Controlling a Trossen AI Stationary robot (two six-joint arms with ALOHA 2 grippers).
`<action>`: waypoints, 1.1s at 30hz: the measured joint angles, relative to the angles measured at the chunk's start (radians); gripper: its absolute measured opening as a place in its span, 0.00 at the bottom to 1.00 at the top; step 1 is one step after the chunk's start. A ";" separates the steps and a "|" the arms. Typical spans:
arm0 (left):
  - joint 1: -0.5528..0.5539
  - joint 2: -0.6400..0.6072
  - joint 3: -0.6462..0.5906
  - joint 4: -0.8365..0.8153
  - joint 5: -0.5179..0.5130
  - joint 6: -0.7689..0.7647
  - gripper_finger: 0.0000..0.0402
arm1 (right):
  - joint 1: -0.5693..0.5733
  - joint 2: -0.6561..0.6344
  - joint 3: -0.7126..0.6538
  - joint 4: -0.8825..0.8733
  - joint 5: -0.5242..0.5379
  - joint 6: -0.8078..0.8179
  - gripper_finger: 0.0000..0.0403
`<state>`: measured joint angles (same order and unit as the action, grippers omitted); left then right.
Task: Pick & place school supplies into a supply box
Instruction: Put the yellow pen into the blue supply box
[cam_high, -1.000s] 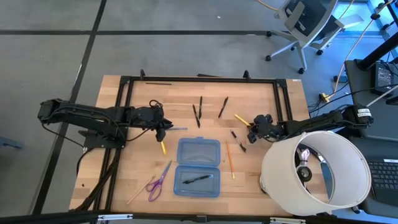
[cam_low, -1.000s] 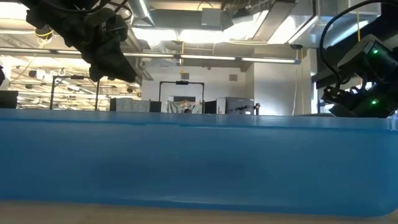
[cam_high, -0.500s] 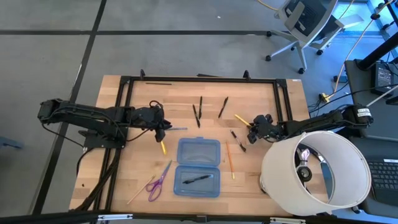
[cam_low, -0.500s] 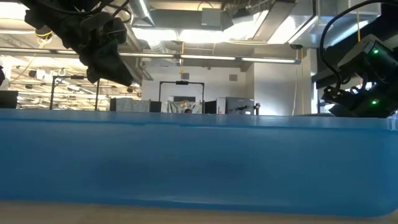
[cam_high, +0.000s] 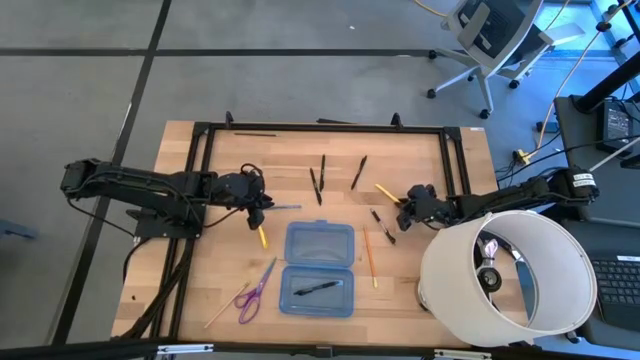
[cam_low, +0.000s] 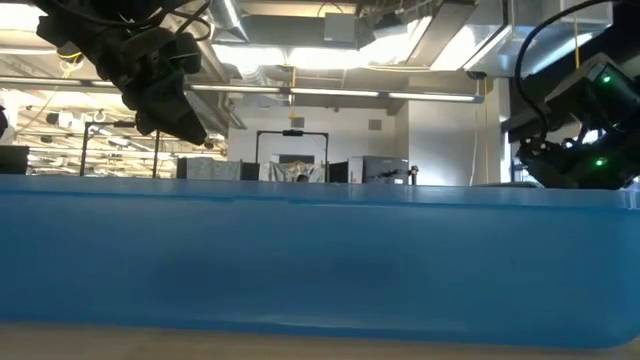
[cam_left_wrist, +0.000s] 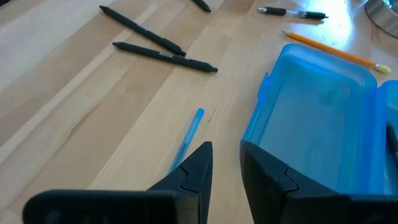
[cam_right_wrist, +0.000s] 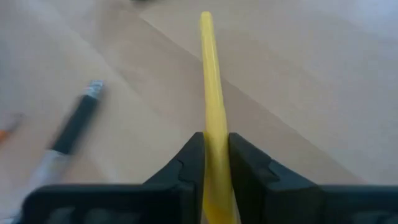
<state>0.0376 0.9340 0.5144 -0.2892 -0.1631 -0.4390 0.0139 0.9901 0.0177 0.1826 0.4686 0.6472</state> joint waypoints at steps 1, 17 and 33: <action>0.000 0.000 0.000 0.000 0.000 0.003 0.19 | 0.000 0.000 0.000 0.013 -0.008 -0.001 0.15; 0.005 0.000 0.000 0.000 0.002 0.045 0.19 | -0.001 -0.003 0.006 0.511 -0.107 -0.177 0.16; 0.154 -0.003 0.001 -0.120 0.090 0.146 0.19 | -0.087 0.134 0.377 0.464 -0.179 -0.383 0.17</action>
<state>0.1916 0.9306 0.5152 -0.4089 -0.0728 -0.2930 -0.0736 1.1243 0.3945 0.6469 0.2896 0.2646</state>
